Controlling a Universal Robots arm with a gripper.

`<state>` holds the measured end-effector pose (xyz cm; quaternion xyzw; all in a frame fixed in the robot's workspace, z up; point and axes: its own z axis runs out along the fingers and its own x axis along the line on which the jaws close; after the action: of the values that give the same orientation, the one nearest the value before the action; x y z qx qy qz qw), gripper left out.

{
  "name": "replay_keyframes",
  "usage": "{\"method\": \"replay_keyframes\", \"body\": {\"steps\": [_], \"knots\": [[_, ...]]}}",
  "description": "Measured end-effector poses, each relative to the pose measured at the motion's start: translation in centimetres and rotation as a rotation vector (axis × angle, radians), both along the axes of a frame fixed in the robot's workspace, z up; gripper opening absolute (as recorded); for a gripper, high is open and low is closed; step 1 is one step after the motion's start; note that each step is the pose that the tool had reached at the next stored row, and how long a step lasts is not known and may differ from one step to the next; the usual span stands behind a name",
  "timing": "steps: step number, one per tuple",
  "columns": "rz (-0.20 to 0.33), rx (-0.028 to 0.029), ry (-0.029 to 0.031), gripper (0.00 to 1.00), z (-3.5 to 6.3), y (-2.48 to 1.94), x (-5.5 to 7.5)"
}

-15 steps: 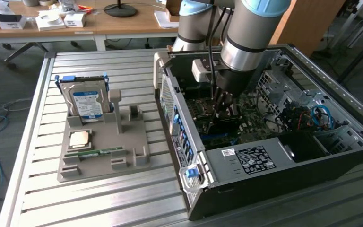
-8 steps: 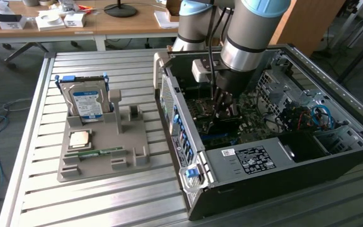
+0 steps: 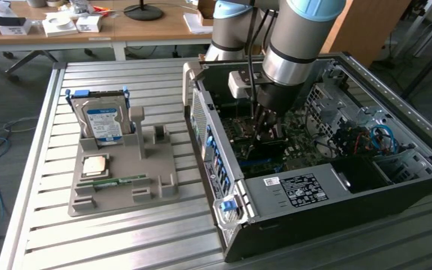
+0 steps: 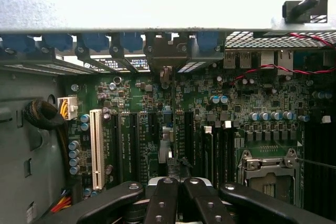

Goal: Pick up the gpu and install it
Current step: 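Press down on the gpu until it lock into place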

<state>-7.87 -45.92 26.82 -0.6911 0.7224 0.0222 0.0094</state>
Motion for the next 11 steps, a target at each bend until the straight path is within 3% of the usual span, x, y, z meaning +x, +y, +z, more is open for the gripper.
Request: {"method": "replay_keyframes", "body": {"steps": [11], "knots": [[0.0, 0.0002, -0.0001, 0.11, -0.04, 0.0, 0.0]]}}
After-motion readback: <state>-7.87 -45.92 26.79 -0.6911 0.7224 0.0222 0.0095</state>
